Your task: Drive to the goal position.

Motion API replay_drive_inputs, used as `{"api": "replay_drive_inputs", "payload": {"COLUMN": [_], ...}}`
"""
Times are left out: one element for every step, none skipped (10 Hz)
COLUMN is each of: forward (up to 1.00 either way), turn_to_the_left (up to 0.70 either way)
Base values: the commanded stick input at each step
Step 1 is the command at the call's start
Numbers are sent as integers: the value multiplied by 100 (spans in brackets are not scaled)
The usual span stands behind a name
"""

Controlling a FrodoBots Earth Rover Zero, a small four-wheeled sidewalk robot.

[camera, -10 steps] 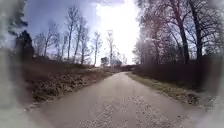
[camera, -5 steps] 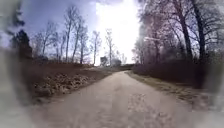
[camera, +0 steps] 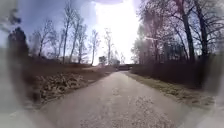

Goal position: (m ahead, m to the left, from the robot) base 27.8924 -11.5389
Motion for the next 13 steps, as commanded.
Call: {"api": "replay_drive_inputs", "payload": {"forward": [100,100,100,100,100,100,100,100,100,100,100,100,100], "turn_to_the_left": [0,0,0,0,0,0,0,0,0,0,0,0,0]}}
